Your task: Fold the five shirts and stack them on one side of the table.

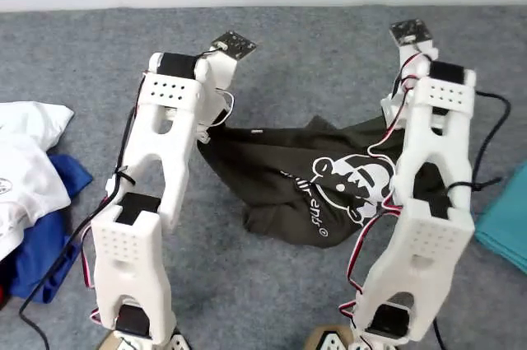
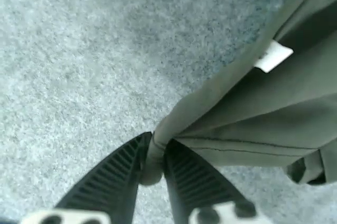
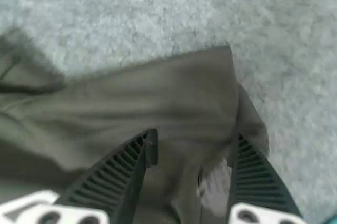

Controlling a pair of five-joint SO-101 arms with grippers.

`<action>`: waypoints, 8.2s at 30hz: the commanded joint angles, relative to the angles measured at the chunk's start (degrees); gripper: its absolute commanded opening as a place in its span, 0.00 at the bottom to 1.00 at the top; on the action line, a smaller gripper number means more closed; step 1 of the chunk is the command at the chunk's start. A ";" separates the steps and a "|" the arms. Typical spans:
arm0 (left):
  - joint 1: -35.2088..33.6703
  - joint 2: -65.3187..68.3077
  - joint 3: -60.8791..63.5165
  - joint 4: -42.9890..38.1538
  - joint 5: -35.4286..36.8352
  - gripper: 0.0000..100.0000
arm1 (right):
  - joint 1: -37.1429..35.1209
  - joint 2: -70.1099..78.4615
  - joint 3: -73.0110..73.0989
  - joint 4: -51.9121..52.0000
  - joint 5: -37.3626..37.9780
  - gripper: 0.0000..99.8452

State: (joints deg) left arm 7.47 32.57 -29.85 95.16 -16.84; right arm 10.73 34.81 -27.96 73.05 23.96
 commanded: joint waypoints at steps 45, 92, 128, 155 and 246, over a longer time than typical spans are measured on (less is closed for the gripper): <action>-0.18 -0.70 -0.13 -0.79 -0.09 0.00 | 1.63 7.16 -3.69 -4.97 -0.53 0.12; -7.03 -36.66 -38.90 -2.46 -0.26 0.00 | 13.85 -57.27 -6.95 -5.14 8.18 0.01; -10.55 -99.16 15.16 5.36 -17.67 0.00 | 13.49 -90.86 -6.68 8.92 17.49 0.01; -11.78 -99.96 77.14 -39.12 -17.58 0.00 | -5.93 -72.13 37.01 -9.10 13.98 0.02; -10.55 -5.27 -0.66 -37.98 -17.58 0.00 | -13.49 27.03 -68.48 -19.12 24.00 0.01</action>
State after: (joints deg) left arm -3.60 28.88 -26.77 49.80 -34.15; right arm -4.13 64.79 -90.20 42.46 47.34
